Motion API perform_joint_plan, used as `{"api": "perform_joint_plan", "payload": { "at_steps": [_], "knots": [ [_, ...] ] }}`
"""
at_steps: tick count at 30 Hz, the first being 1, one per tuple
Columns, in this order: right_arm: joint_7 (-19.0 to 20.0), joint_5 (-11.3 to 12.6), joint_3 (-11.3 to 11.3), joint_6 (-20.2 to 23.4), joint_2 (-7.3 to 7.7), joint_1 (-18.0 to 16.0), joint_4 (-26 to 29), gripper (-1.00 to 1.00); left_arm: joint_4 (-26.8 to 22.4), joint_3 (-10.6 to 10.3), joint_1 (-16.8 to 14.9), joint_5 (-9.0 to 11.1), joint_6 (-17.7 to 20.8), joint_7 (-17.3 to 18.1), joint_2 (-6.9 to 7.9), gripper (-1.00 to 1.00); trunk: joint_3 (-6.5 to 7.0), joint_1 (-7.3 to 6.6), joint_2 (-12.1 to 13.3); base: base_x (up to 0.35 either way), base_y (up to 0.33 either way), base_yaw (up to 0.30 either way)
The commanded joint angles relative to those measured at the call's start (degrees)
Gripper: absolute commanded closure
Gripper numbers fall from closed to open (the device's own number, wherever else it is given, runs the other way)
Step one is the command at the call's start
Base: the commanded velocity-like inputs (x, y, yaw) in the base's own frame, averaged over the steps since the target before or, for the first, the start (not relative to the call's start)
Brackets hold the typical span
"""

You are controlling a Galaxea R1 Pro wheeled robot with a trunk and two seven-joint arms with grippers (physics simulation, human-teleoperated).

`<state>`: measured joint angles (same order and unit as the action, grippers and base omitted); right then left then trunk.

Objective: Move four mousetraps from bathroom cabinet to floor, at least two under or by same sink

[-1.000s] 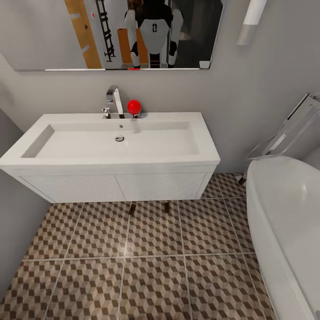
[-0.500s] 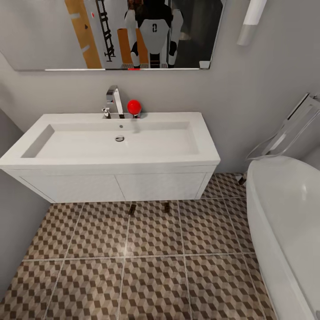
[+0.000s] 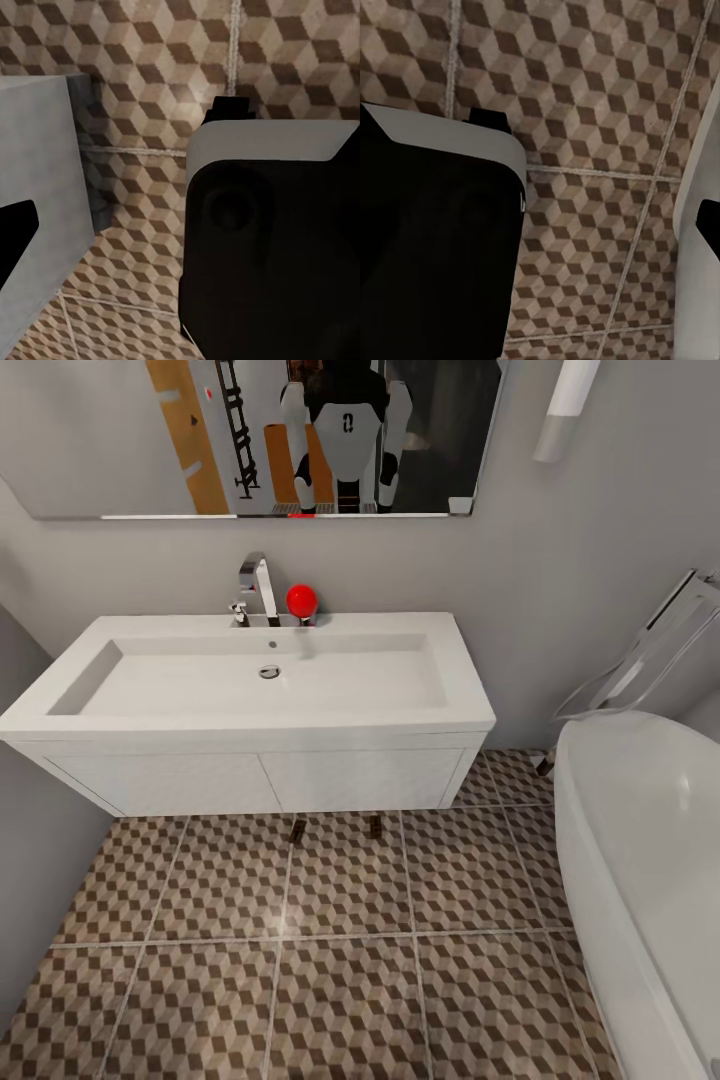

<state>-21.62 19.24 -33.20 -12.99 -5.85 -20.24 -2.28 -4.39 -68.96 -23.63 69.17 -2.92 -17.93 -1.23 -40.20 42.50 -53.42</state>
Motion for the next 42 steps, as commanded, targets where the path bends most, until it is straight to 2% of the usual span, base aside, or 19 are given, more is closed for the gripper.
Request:
{"api": "perform_joint_plan", "payload": {
  "at_steps": [1, 4, 7, 8, 10, 11, 15, 42],
  "knots": [
    [0.02, 0.57, -0.47, -0.41, -0.06, -0.07, -0.19, -1.00, -0.09, -0.49, -0.01, 0.58, -0.15, -0.25, 0.01, -1.00, -0.04, 0.00, -0.03, 0.000, 0.000, 0.000],
    [1.07, 0.61, -0.41, -0.34, 0.01, -0.06, -0.08, -1.00, -0.13, -0.48, -0.01, 0.58, -0.12, 0.49, -0.04, -1.00, -0.04, 0.00, -0.03, 0.000, 0.000, 0.000],
    [3.78, 0.62, -0.33, -0.31, 0.21, -0.06, -0.01, -1.00, -0.12, -0.48, -0.01, 0.55, -0.08, 2.06, -0.02, -1.00, -0.04, 0.00, -0.03, 0.000, 0.000, 0.000],
    [8.22, 0.62, -0.28, -0.25, 0.41, -0.06, -0.01, -1.00, -0.09, -0.48, -0.01, 0.54, -0.03, 4.61, 0.04, -1.00, -0.04, 0.00, -0.03, 0.000, 0.000, 0.000],
    [11.58, 0.65, -0.25, -0.25, 0.57, -0.06, -0.01, -1.00, -0.05, -0.48, -0.01, 0.50, -0.01, 6.57, 0.12, -1.00, -0.04, 0.00, -0.03, 0.000, 0.000, 0.000],
    [14.61, 0.68, -0.23, -0.37, 0.81, -0.06, -0.01, -1.00, 0.03, -0.48, -0.01, 0.48, -0.03, 8.47, 0.22, -1.00, -0.04, 0.00, -0.03, 0.000, 0.000, 0.000],
    [19.32, 0.65, -0.14, -0.62, 1.70, -0.06, 0.04, -1.00, 0.27, -0.48, -0.01, 0.45, -0.11, 12.15, 0.40, -1.00, -0.02, 0.00, -0.03, 0.000, 0.000, -0.006],
    [20.57, 0.47, -0.28, -0.95, 1.81, -0.06, 0.00, -1.00, 0.34, -0.48, -0.01, 0.44, -0.15, 13.18, 0.44, -1.00, 2.06, 0.00, -0.03, 0.000, 0.000, -0.075]
  ]
}}
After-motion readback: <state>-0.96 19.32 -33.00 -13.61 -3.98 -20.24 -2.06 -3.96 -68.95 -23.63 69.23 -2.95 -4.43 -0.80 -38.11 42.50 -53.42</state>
